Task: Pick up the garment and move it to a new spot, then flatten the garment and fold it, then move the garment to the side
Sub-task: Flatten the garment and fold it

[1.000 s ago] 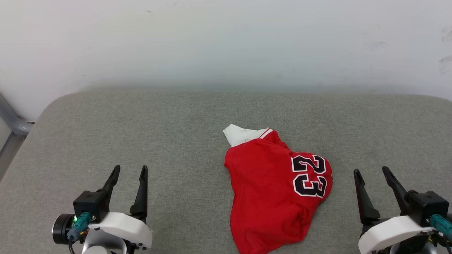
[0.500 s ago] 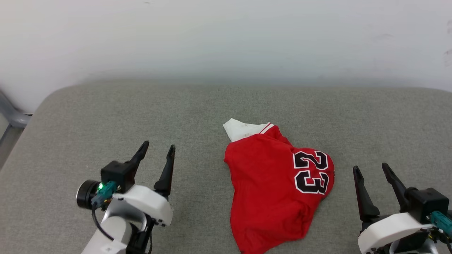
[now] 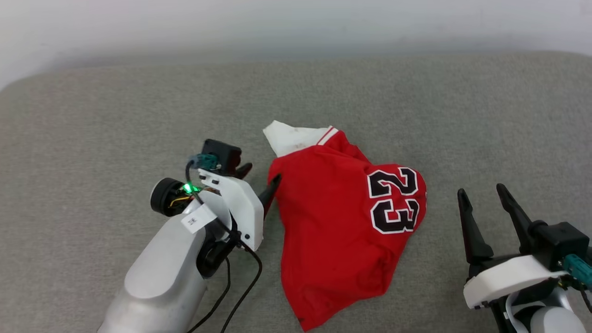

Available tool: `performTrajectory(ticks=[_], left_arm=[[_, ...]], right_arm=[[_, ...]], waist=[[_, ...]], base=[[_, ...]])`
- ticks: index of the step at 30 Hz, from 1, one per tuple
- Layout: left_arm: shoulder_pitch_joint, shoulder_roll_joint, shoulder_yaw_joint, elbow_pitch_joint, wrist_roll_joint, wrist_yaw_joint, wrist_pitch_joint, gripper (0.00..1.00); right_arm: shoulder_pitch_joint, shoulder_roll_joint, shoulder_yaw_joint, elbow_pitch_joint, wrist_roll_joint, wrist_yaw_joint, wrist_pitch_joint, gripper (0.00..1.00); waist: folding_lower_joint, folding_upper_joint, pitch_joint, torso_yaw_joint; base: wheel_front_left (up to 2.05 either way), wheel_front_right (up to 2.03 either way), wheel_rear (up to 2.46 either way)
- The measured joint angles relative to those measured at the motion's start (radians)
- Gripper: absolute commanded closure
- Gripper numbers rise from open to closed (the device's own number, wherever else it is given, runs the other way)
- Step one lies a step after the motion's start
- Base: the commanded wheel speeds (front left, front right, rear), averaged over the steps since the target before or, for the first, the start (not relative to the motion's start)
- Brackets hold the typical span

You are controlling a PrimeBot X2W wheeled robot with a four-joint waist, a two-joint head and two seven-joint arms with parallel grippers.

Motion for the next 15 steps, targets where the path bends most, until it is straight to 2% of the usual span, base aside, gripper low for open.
performTrajectory(ticks=[7, 12, 13, 14, 15], left_arm=[[-0.057, 0.011, -0.097, 0.114, -0.062, -0.006, 0.130, 0.00], [-0.098, 0.034, -0.208, 0.143, -0.126, -0.005, 0.207, 0.00], [-0.106, 0.040, -0.231, 0.144, -0.138, -0.005, 0.219, 0.17], [-0.115, 0.044, -0.250, 0.142, -0.153, -0.003, 0.228, 0.55], [-0.119, 0.049, -0.265, 0.142, -0.167, -0.002, 0.227, 0.98]], right_arm=[[-0.034, 0.000, 0.010, 0.030, 0.013, 0.000, -0.023, 0.00], [-0.050, 0.000, 0.004, 0.045, 0.024, 0.000, -0.041, 0.00], [-0.051, 0.000, 0.004, 0.049, 0.025, 0.000, -0.043, 0.00], [-0.051, 0.000, 0.004, 0.053, 0.026, 0.000, -0.044, 0.00], [-0.051, 0.000, 0.004, 0.058, 0.027, 0.000, -0.045, 0.00]], waist=[[0.0000, 0.0000, 0.059, -0.052], [0.0000, 0.0000, 0.087, -0.071], [-0.0001, 0.0000, 0.090, -0.072], [-0.0001, 0.0001, 0.092, -0.073], [-0.0002, 0.0001, 0.092, -0.072]], base=[[0.00, 0.00, 0.00], [0.00, 0.00, 0.00], [0.00, 0.00, 0.00], [0.00, 0.00, 0.00], [0.00, 0.00, 0.00]])
